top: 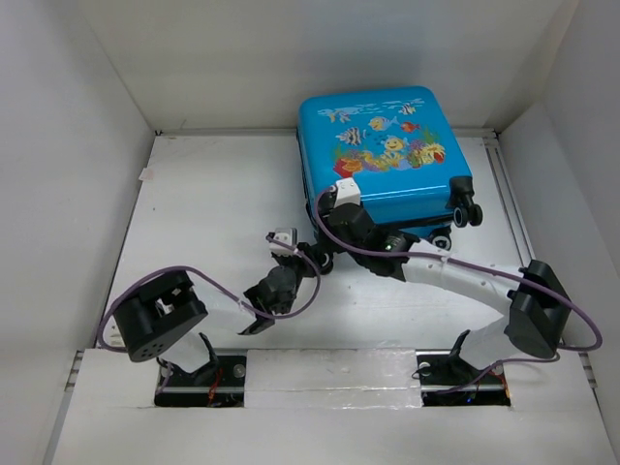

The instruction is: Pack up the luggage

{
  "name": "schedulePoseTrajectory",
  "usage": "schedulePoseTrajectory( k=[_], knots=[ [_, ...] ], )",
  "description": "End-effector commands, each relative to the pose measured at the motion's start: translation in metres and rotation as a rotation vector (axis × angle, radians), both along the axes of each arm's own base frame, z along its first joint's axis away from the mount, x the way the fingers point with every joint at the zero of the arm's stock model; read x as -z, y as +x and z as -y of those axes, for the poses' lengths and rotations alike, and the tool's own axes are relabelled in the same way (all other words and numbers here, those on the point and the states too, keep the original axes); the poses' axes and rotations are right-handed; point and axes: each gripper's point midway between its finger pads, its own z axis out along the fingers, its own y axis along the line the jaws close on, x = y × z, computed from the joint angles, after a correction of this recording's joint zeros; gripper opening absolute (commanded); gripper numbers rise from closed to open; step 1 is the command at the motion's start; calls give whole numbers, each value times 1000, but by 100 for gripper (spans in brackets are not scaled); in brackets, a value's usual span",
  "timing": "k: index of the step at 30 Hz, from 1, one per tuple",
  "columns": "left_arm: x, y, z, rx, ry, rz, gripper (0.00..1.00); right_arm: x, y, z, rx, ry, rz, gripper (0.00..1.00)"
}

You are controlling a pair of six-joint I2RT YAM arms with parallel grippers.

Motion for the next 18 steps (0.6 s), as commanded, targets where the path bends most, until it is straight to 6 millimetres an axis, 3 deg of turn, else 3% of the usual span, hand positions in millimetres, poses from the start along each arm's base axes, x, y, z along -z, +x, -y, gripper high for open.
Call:
schedulePoseTrajectory(
  k=[1,3,5,11,16,18],
  knots=[
    [-17,2,12,29,-81,37,37,-51,23,1,112,124,150,35],
    [-21,0,18,65,-81,57,39,-51,20,-2,100,117,152,8],
    [-26,4,25,75,-69,80,44,-56,19,0,95,117,163,0],
    [-44,19,46,70,-66,145,49,-75,2,-16,-12,186,161,0],
    [-51,41,44,-35,-12,197,47,-94,-18,-30,-133,260,147,0],
    [-65,44,42,-57,-50,238,47,-98,-25,-35,-180,283,136,0]
  ],
)
